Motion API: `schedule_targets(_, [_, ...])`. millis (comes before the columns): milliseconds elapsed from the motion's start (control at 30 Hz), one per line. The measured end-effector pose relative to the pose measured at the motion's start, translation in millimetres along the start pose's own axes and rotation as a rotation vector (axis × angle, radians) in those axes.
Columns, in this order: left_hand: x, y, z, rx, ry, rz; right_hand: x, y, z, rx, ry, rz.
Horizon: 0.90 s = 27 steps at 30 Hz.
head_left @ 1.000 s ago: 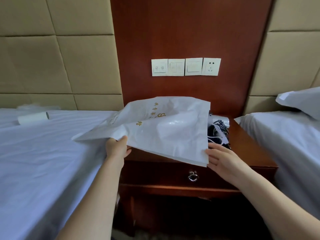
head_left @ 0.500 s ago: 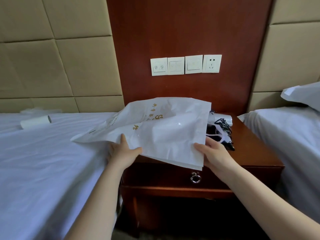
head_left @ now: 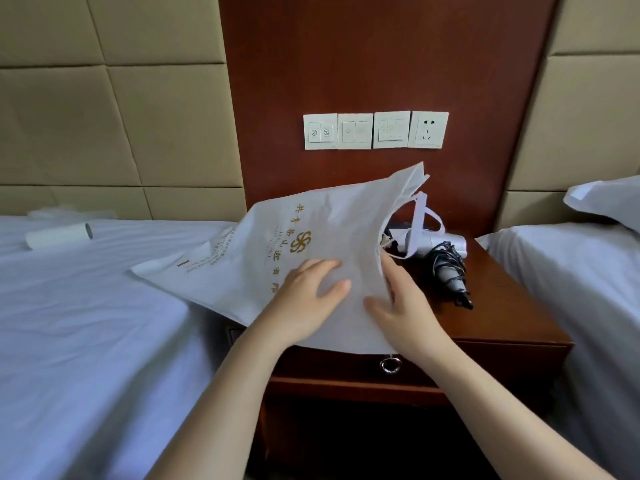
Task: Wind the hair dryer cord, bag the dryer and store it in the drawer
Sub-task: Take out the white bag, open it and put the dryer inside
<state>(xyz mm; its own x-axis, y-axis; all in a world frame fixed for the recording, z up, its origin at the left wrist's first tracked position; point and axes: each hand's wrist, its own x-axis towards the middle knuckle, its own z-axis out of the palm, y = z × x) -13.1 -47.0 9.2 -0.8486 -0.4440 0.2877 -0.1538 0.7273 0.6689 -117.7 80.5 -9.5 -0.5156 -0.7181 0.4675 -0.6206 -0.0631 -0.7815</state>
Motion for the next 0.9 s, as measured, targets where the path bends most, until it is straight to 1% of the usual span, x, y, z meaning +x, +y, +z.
schedule_targets(33, [0,6,2,-0.138,-0.080,0.034,-1,-1,3,-0.018,-0.024,-0.032])
schedule_targets(100, [-1,13,6,-0.362,-0.193,0.042,-1,-4,5,0.052,-0.064,-0.070])
schedule_targets(133, [-1,14,7,-0.423,-0.205,0.023,-1,-5,4,0.089,-0.080,-0.068])
schedule_targets(200, [0,15,8,-0.469,-0.143,-0.030,2,-8,1,0.110,-0.099,-0.061])
schedule_targets(267, [3,13,8,-0.453,-0.046,-0.070,4,-9,1,0.136,-0.107,-0.054])
schedule_targets(333, [7,9,8,-0.404,0.009,-0.092,5,-5,7,0.129,-0.116,-0.052])
schedule_targets(467, [8,3,7,-0.352,0.077,-0.128,6,0,17,0.097,-0.085,-0.017])
schedule_targets(567, [8,-1,8,-0.334,0.072,-0.125,9,0,19,0.117,-0.059,0.008])
schedule_targets(667, [8,-6,10,-0.297,0.083,-0.103,11,1,19,0.091,0.006,0.017])
schedule_targets(800, [5,-7,7,-0.270,0.159,-0.127,12,-1,6,-0.006,0.056,0.042])
schedule_targets(900, [5,-7,4,-0.194,0.256,-0.175,11,6,-15,-0.045,0.149,0.125])
